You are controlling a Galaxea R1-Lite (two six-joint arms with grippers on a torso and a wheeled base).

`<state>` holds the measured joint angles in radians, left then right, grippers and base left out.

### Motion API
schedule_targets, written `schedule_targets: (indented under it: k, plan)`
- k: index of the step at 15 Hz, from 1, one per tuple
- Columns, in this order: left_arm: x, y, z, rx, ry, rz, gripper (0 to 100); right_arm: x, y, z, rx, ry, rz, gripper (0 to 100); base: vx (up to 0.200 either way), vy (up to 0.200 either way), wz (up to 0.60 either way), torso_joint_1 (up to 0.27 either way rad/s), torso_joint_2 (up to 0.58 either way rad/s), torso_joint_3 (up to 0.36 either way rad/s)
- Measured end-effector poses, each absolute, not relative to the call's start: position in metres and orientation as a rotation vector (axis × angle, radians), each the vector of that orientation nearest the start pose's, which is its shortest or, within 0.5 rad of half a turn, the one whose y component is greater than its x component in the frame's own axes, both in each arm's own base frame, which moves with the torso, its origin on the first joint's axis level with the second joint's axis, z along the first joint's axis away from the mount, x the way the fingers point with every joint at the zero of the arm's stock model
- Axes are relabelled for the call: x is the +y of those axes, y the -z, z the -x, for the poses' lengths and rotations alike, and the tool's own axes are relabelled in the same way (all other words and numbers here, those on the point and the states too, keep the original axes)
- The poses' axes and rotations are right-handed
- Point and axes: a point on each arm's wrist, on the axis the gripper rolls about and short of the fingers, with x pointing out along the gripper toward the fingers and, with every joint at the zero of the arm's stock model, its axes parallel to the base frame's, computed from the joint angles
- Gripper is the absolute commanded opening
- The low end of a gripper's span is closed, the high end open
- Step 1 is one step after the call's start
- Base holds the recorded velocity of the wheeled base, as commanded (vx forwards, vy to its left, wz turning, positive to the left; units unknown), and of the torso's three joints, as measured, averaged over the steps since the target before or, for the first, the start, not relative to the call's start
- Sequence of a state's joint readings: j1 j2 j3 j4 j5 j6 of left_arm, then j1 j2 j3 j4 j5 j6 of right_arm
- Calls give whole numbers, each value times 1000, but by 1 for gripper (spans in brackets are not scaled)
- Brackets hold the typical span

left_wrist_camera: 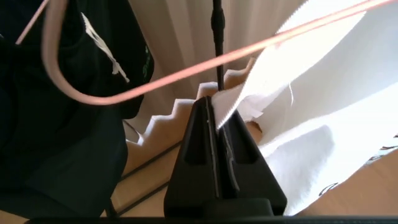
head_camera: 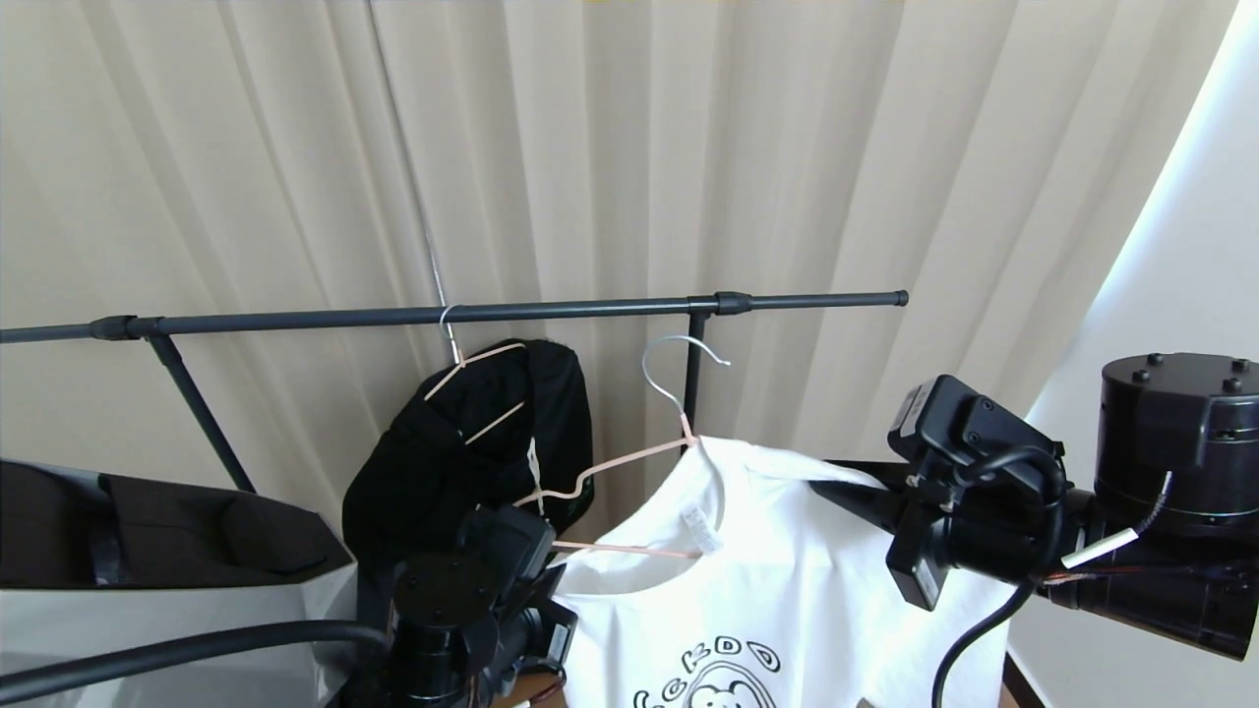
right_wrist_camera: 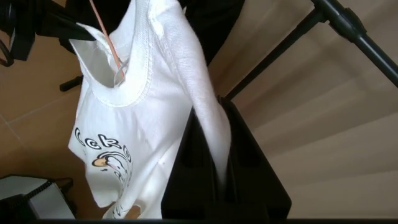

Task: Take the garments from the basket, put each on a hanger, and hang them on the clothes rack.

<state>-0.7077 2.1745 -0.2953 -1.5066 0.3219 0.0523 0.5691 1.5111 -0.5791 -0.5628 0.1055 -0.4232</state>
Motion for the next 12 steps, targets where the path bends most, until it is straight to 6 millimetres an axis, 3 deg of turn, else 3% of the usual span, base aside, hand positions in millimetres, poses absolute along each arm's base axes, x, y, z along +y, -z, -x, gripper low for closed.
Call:
schedule_targets:
  k: [12]
  plan:
    - [-154,-27,-243,291,288,-237,0,121,-167,-211,231,-700,478,0,0,0,0,0,0,0]
